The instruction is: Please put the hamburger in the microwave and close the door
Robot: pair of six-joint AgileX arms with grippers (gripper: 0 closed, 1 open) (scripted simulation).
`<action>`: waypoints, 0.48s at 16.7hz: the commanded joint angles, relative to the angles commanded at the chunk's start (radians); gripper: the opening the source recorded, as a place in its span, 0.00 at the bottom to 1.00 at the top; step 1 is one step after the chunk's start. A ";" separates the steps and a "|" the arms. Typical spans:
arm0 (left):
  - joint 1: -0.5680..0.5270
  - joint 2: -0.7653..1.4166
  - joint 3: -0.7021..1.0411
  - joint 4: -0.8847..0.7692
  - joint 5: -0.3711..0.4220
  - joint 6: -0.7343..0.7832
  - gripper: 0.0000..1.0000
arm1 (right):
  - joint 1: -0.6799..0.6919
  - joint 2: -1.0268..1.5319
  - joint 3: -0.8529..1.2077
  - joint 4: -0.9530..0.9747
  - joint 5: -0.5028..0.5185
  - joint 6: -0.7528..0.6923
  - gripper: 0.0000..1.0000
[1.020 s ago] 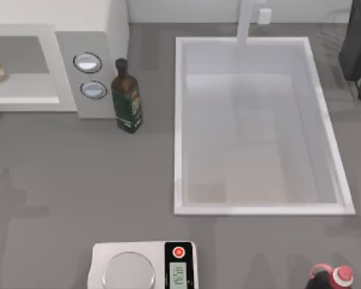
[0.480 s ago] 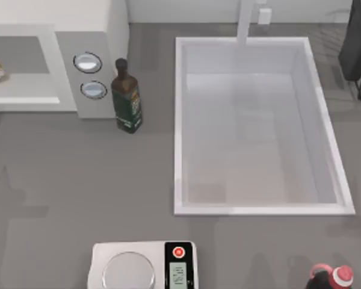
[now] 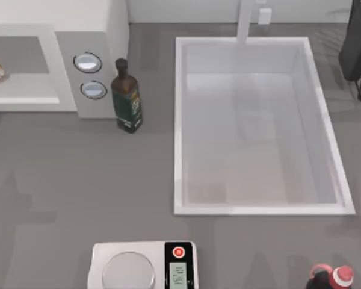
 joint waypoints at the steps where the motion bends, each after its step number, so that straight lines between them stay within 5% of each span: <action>1: 0.003 0.004 -0.002 0.003 0.003 0.000 0.00 | 0.000 0.000 0.000 0.000 0.000 0.000 1.00; 8: 0.144 0.227 0.201 -0.107 0.083 0.144 0.00 | 0.000 0.000 0.000 0.000 0.000 0.000 1.00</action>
